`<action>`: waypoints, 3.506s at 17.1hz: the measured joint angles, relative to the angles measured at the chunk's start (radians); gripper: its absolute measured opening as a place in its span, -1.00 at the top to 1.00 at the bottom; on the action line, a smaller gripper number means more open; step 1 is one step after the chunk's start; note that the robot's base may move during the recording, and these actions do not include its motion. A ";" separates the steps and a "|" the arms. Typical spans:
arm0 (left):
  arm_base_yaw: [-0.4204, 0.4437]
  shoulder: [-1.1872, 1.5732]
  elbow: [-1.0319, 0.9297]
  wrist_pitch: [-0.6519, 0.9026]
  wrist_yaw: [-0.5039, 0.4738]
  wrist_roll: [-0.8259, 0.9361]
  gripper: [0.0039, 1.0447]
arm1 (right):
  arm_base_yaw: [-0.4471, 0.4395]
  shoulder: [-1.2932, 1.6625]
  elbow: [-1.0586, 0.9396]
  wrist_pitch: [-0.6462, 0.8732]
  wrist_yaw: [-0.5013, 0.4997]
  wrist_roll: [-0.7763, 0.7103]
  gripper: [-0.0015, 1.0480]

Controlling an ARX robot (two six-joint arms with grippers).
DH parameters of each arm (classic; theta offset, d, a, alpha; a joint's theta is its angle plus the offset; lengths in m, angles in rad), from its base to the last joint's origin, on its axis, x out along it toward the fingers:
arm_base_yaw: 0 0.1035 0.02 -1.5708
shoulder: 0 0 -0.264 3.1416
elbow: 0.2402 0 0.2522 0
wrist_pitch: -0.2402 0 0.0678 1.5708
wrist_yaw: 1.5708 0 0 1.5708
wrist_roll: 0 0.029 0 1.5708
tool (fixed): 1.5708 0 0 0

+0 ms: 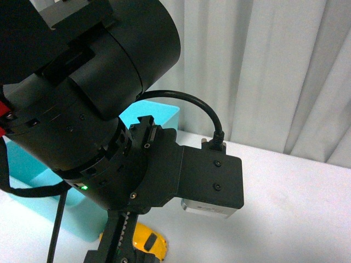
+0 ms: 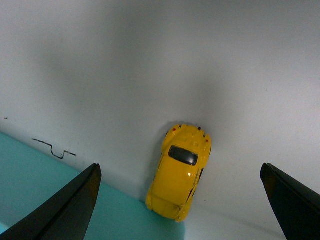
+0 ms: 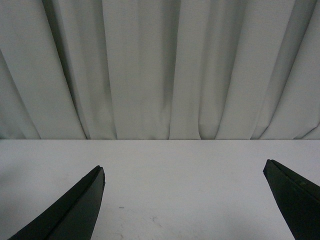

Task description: Wind up and store yellow beetle toy

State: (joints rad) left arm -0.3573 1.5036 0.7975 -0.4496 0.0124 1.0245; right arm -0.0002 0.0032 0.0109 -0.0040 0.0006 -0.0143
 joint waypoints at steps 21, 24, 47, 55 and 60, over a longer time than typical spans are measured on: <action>0.078 0.337 -0.026 0.182 -0.197 0.040 -0.48 | 0.000 0.000 0.000 0.000 0.000 0.000 -0.87; 0.077 0.342 -0.025 0.196 -0.211 0.042 0.06 | 0.000 0.000 0.000 0.000 0.000 0.000 -0.87; 0.608 0.231 0.132 0.402 -0.092 -0.574 0.23 | 0.000 0.000 0.000 0.000 0.000 0.000 -0.87; 0.589 0.438 0.214 0.451 -0.179 -0.600 0.23 | 0.000 0.000 0.000 0.000 0.000 0.000 -0.87; 0.587 0.502 0.253 0.415 -0.177 -0.608 -0.10 | 0.000 0.000 0.000 0.000 0.000 0.000 -0.87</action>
State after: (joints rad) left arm 0.2302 2.0060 1.0504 -0.0349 -0.1642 0.4160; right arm -0.0002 0.0032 0.0109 -0.0040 0.0002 -0.0143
